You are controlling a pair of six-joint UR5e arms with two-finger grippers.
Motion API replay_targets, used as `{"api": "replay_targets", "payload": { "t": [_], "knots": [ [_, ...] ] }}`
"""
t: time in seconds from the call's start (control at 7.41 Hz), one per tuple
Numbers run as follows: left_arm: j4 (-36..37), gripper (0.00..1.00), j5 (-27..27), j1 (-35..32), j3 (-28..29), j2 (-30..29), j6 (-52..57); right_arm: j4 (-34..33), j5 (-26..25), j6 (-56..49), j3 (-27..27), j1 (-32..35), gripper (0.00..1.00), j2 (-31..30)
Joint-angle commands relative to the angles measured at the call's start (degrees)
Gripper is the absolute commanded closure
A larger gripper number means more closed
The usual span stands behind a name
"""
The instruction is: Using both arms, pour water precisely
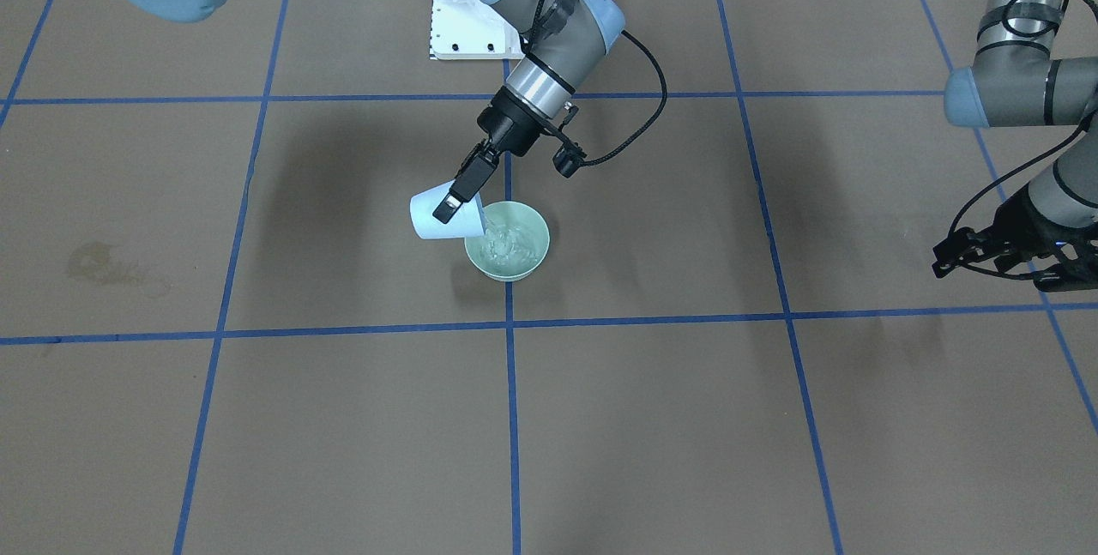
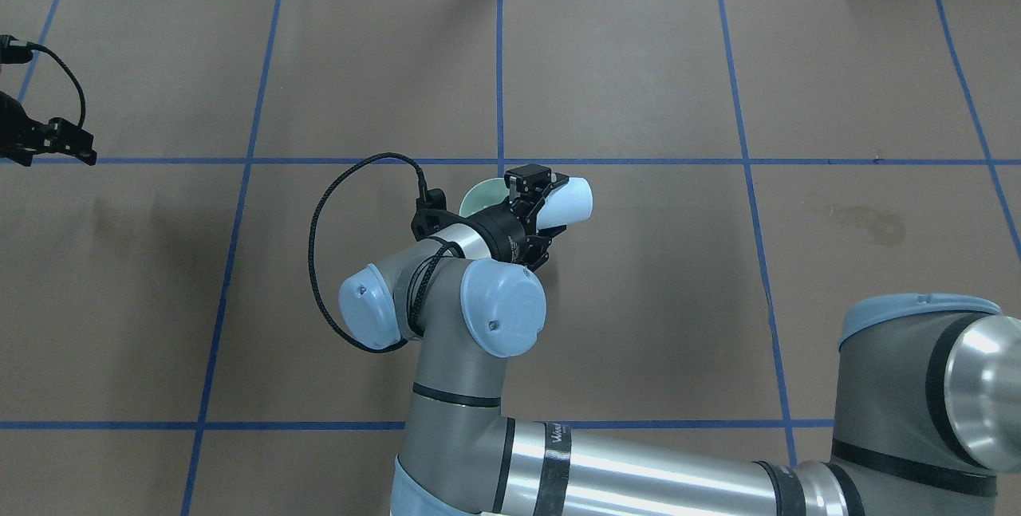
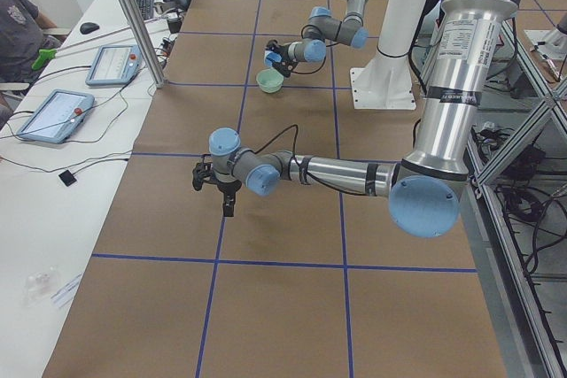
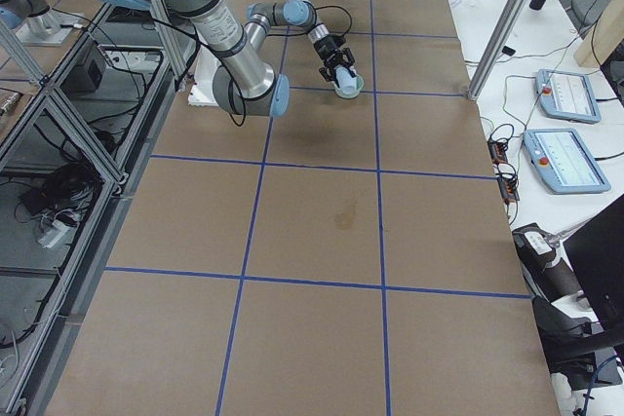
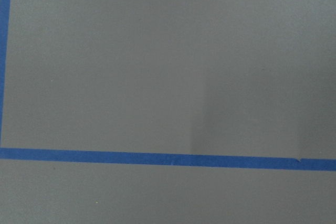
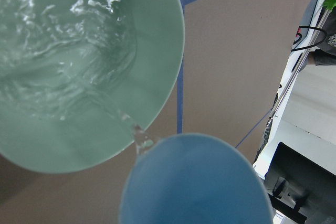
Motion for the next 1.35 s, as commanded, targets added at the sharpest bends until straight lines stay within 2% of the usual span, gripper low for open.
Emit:
{"api": "replay_targets", "payload": {
  "t": [0.0, 0.68, 0.81, 1.08, 1.22],
  "knots": [
    [-1.5, 0.00, 0.0, 0.0, 0.1, 1.0, 0.0, -1.0, -1.1, 0.1, -1.5, -0.1, 0.97, 1.1],
    [-1.5, 0.00, 0.0, 0.0, 0.0, 1.0, 0.0, -2.7, -3.3, 0.9, -2.5, -0.8, 0.97, 0.9],
    [-1.5, 0.00, 0.0, 0.0, -0.1, 1.0, 0.0, -2.3, -3.3, 7.7, -2.0, -0.8, 0.96, 0.8],
    [-1.5, 0.00, 0.0, 0.0, -0.6, 1.0, 0.0, -1.7, -2.4, 12.5, 2.8, -0.6, 0.94, -0.1],
    [-1.5, 0.00, 0.0, 0.0, -0.8, 1.0, 0.0, -0.4, 0.8, 18.1, 9.1, 0.1, 0.95, -3.4]
  ]
}}
